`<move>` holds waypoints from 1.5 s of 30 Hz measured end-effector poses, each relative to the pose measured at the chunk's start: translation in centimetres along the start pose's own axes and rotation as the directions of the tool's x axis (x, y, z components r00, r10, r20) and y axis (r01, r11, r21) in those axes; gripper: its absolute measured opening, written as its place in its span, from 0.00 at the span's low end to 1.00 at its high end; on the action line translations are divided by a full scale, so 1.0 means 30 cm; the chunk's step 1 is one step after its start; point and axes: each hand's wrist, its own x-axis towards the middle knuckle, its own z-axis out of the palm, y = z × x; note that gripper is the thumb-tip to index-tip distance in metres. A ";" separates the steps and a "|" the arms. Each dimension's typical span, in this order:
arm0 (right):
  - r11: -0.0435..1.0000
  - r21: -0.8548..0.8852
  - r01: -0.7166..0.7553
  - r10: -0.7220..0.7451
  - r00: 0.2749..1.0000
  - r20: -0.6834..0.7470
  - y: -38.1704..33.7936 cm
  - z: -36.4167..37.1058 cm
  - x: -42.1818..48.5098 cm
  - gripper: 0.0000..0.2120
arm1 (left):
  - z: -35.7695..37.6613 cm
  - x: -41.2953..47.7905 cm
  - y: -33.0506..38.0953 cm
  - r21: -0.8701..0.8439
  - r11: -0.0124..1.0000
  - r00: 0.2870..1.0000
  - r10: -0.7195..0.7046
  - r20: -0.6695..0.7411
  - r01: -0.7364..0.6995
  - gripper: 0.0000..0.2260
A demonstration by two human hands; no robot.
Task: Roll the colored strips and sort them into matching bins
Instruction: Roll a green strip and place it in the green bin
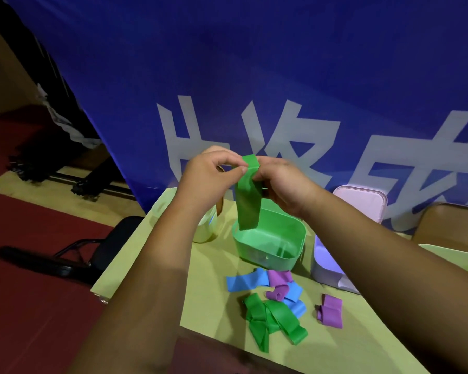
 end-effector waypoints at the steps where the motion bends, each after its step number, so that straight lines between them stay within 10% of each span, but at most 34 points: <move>1: 1.000 -0.003 0.002 -0.002 1.000 -0.007 0.002 -0.003 0.000 0.22 | 0.004 0.003 0.004 0.017 1.000 1.000 0.001 -0.002 -0.001 0.05; 15: 0.956 -0.290 -0.045 -0.046 0.954 -0.298 0.000 -0.080 -0.036 0.21 | 0.039 0.050 0.097 0.081 0.997 1.000 0.007 0.027 -0.009 0.04; 19: 0.950 -0.306 0.052 -0.125 0.966 -0.225 -0.020 -0.108 -0.036 0.09 | 0.052 0.071 0.134 0.074 0.996 0.998 0.049 0.039 -0.052 0.04; 45: 0.958 -0.250 0.143 -0.194 0.961 -0.194 -0.025 -0.279 -0.081 0.05 | 0.235 0.128 0.223 -0.092 0.995 0.999 -0.045 0.018 0.046 0.08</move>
